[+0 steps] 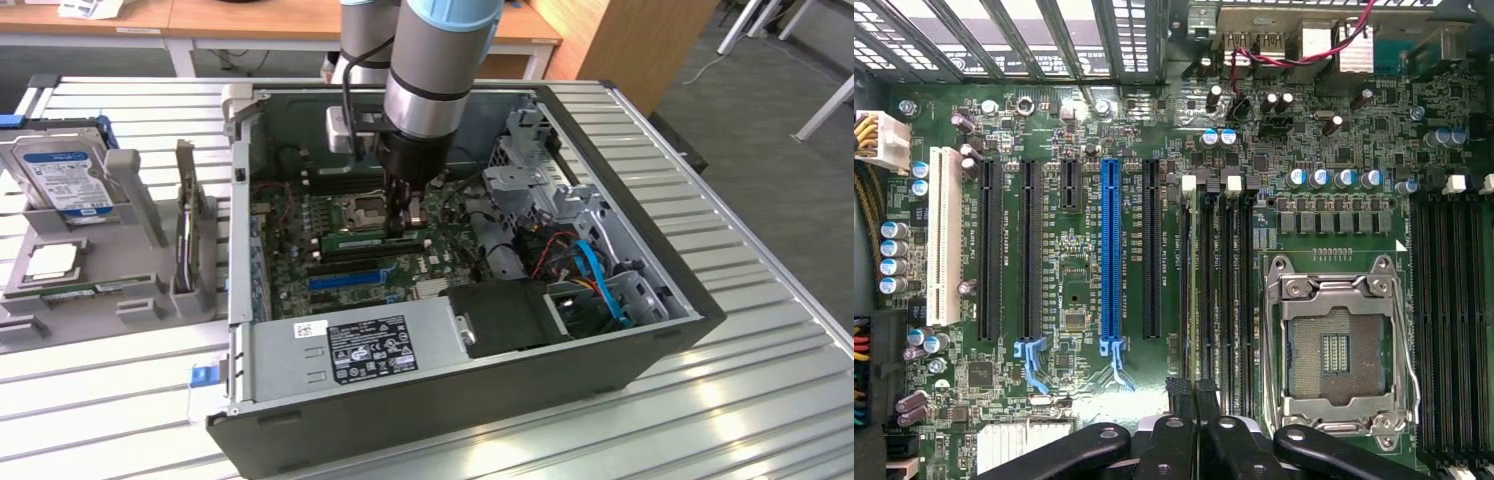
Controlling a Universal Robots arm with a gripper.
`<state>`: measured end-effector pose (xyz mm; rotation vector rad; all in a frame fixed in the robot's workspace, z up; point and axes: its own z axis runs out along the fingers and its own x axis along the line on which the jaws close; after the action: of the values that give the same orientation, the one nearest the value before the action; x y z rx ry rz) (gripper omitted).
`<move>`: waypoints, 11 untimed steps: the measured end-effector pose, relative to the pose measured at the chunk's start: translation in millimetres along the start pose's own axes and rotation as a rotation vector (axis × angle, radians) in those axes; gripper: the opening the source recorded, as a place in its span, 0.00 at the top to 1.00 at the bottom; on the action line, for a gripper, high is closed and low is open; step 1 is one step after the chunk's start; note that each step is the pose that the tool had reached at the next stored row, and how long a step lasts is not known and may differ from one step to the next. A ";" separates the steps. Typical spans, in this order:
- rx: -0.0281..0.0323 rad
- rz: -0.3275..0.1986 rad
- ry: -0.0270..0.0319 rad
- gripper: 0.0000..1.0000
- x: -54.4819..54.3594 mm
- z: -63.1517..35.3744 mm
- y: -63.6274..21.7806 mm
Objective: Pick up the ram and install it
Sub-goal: 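Press down the ram until it locks into place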
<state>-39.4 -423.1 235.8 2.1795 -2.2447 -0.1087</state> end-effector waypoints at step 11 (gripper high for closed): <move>-0.0002 -0.005 0.0004 0.88 0.0 0.1 0.0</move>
<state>-39.4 -423.1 235.7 2.1855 -2.2386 -0.1086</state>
